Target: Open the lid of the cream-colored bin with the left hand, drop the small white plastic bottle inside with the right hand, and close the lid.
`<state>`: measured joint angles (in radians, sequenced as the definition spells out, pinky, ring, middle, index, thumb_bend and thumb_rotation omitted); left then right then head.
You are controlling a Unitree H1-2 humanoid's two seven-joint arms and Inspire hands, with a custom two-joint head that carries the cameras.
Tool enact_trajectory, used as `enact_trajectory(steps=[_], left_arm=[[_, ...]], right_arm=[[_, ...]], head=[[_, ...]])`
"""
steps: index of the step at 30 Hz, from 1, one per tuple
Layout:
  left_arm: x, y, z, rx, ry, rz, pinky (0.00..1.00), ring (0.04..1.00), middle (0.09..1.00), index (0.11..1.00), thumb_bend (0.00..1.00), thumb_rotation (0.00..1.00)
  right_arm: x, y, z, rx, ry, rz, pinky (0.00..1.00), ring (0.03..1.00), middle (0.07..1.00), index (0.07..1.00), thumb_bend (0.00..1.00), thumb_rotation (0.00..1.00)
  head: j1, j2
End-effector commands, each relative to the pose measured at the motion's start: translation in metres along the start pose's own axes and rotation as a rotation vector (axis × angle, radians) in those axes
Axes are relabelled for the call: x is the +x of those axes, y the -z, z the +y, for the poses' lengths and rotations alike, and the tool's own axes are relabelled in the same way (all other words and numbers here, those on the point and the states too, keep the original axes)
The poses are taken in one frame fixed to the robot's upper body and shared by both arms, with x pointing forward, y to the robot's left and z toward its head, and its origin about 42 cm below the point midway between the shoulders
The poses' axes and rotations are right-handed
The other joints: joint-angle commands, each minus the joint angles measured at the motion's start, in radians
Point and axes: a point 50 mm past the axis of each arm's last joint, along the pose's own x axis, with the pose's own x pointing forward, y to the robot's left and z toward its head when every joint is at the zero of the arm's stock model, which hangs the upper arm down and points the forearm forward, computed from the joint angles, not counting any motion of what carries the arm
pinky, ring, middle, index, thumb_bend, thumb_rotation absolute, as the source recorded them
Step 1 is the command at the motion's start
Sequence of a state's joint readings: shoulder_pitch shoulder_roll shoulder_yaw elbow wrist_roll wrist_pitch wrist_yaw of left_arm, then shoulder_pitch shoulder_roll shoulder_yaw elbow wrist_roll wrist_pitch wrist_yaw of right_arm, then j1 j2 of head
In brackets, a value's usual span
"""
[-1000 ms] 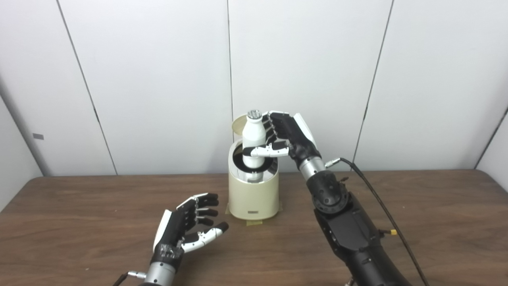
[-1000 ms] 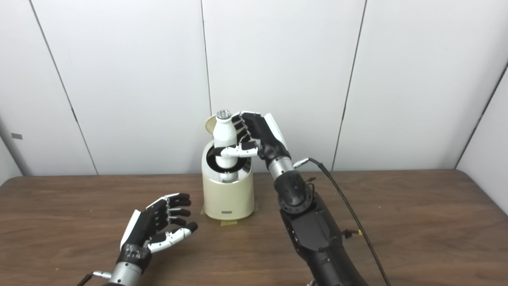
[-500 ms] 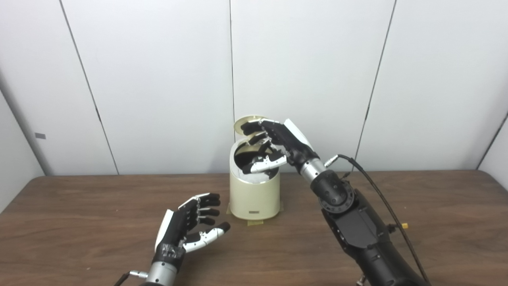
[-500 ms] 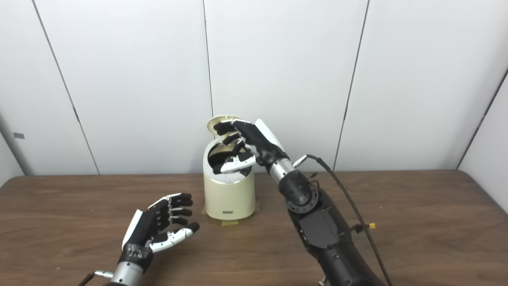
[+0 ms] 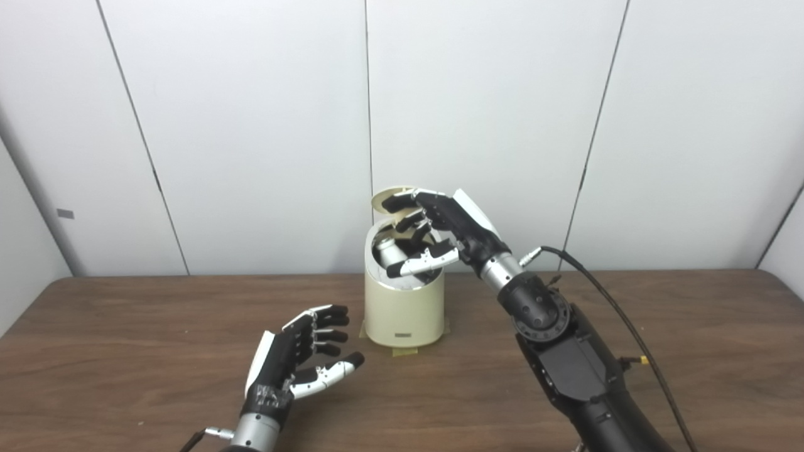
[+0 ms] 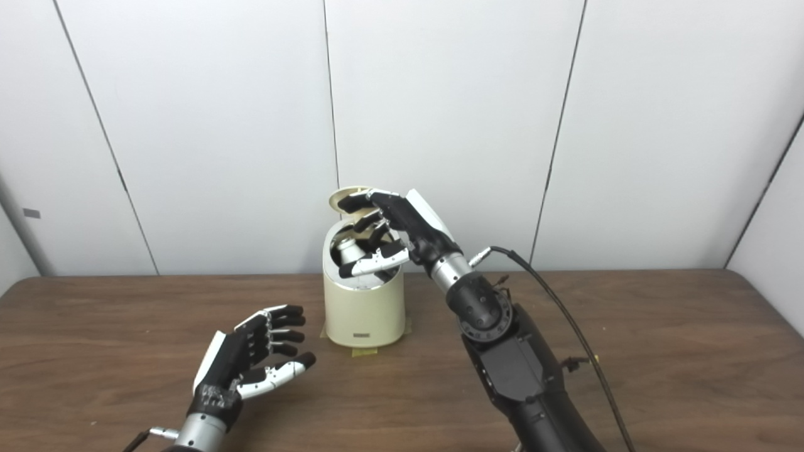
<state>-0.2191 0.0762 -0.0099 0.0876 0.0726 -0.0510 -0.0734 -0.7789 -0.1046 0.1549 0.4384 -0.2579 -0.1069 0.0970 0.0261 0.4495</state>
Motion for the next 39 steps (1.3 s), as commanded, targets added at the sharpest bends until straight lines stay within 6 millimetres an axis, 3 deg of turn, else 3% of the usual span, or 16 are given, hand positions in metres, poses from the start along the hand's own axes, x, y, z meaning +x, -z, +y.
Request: enact_trajectory(steps=[1,6,8,13,16,17,19,21,26,30,33,36,39], left_arm=[[0.012,-0.021,0.002,0.008,-0.006,-0.085,0.60,0.668,0.733,0.745,0.67,0.02],[0.012,-0.021,0.004,0.009,-0.008,-0.086,0.61,0.673,0.733,0.743,0.68,0.04],[0.011,-0.021,0.005,0.016,-0.007,-0.088,0.61,0.673,0.736,0.744,0.68,0.05],[0.010,-0.022,0.007,0.013,-0.007,-0.085,0.60,0.671,0.736,0.745,0.68,0.04],[0.009,-0.021,0.008,0.010,-0.003,-0.084,0.60,0.671,0.737,0.745,0.68,0.04],[0.009,-0.021,0.008,0.009,-0.003,-0.085,0.60,0.670,0.738,0.746,0.67,0.04],[0.009,-0.022,0.009,0.010,-0.007,-0.088,0.59,0.670,0.738,0.745,0.67,0.04],[0.009,-0.023,0.009,0.010,-0.015,-0.102,0.61,0.670,0.736,0.746,0.68,0.05],[0.014,-0.032,0.010,0.001,-0.045,-0.125,0.61,0.725,0.785,0.795,0.72,0.12],[0.029,-0.056,0.013,0.044,-0.050,-0.163,0.65,0.787,0.846,0.863,0.77,0.21],[0.051,-0.084,0.017,0.129,-0.028,-0.223,0.72,0.858,0.910,0.927,0.82,0.28],[0.071,-0.110,0.021,0.170,-0.005,-0.264,0.77,0.906,0.947,0.964,0.87,0.32],[0.091,-0.132,0.024,0.182,0.017,-0.293,0.78,0.916,0.956,0.967,0.89,0.30]], right_arm=[[0.005,-0.027,-0.021,0.020,0.073,-0.125,0.41,0.506,0.667,0.645,0.79,0.00],[-0.026,-0.030,-0.030,0.055,0.160,-0.181,0.32,0.411,0.556,0.580,0.79,0.03],[-0.041,-0.027,-0.034,0.070,0.196,-0.190,0.29,0.380,0.500,0.574,0.61,0.00],[-0.084,-0.005,-0.048,0.113,0.264,-0.135,0.28,0.378,0.489,0.627,0.56,0.00],[-0.109,0.016,-0.054,0.139,0.270,-0.092,0.33,0.409,0.492,0.691,0.56,0.00],[-0.117,0.023,-0.055,0.151,0.267,-0.081,0.37,0.444,0.594,0.721,0.71,0.09],[-0.130,0.033,-0.054,0.183,0.269,-0.046,0.42,0.489,0.674,0.749,0.79,0.14],[-0.143,0.040,-0.050,0.213,0.281,-0.007,0.49,0.546,0.732,0.778,0.83,0.16],[-0.164,0.058,-0.040,0.249,0.301,0.053,0.60,0.601,0.764,0.795,0.85,0.20],[-0.174,0.068,-0.029,0.286,0.307,0.044,0.65,0.598,0.775,0.793,0.85,0.20],[-0.179,0.071,-0.019,0.324,0.320,0.048,0.55,0.594,0.772,0.784,0.85,0.20],[-0.182,0.070,-0.011,0.348,0.330,0.073,0.54,0.599,0.770,0.781,0.87,0.22],[-0.184,0.069,-0.005,0.366,0.340,0.082,0.53,0.598,0.763,0.777,0.87,0.21]], head=[[0.002,0.003],[0.006,0.004],[0.006,0.006],[0.007,0.007],[0.007,0.006],[0.008,0.005],[0.008,0.005],[0.010,0.004],[0.015,0.004],[0.024,0.006],[0.027,0.004],[0.033,0.002],[0.035,0.003]])
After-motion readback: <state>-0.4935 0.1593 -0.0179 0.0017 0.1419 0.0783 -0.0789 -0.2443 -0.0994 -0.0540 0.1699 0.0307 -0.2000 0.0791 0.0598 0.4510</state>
